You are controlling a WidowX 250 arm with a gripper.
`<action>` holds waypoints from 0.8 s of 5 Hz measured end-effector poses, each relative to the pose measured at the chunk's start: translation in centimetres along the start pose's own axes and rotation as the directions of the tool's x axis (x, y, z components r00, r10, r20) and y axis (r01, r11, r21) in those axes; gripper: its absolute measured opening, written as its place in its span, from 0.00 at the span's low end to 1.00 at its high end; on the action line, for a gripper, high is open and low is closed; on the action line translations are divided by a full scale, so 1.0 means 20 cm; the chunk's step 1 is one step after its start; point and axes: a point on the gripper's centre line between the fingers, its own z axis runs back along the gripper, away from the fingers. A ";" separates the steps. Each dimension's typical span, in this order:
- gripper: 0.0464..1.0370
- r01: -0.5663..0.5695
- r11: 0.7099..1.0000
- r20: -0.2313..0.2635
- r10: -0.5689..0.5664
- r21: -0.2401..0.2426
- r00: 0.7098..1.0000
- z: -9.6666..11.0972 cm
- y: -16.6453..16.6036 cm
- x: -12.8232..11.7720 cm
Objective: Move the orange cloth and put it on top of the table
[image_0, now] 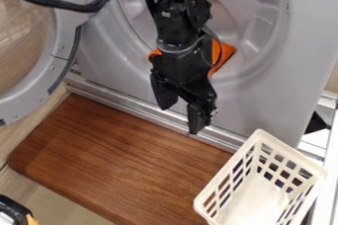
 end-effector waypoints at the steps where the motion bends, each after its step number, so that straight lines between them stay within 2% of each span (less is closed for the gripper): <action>1: 0.96 -0.002 1.000 -0.018 0.002 -0.008 1.000 -0.03 0.00 -0.01; 2: 0.96 -0.027 1.000 0.022 0.028 -0.004 0.999 -0.02 0.06 0.05; 3: 0.96 -0.035 0.999 0.032 0.036 -0.012 0.999 -0.03 0.14 0.16; 4: 0.96 -0.030 0.999 0.059 0.029 0.020 0.998 -0.02 0.20 0.26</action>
